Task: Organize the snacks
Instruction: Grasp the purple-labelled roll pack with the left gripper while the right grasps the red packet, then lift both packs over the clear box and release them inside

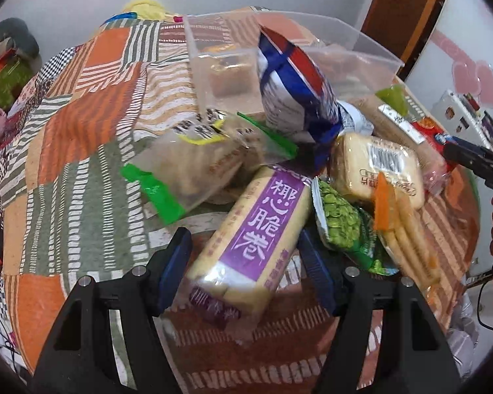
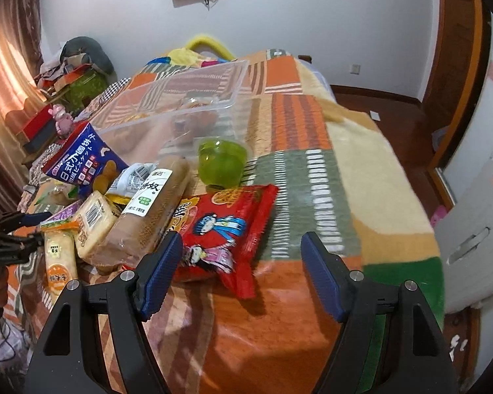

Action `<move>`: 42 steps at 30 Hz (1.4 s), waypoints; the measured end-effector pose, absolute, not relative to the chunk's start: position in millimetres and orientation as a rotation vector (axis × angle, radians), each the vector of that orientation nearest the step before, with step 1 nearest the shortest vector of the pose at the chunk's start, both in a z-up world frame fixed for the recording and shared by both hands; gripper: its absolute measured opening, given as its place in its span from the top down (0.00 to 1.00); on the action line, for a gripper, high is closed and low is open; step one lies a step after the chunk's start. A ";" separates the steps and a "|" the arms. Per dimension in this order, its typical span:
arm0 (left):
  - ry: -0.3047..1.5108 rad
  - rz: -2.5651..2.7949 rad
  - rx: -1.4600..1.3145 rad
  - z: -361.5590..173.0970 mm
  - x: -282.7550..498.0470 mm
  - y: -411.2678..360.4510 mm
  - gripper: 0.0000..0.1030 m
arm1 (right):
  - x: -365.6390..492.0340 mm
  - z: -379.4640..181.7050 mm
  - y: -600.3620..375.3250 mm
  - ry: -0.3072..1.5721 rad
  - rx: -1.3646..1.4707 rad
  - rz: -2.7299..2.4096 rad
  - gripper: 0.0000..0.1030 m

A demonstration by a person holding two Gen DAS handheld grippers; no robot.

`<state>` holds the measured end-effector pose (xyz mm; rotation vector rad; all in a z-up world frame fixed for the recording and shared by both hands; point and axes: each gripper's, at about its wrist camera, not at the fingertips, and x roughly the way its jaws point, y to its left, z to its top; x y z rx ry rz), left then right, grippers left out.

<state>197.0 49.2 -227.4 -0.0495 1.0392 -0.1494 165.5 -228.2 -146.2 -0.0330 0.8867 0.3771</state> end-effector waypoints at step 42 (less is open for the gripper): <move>0.835 -0.048 -0.065 -165.6 139.2 60.0 0.56 | 142.1 -107.9 -234.6 0.763 0.048 0.438 0.82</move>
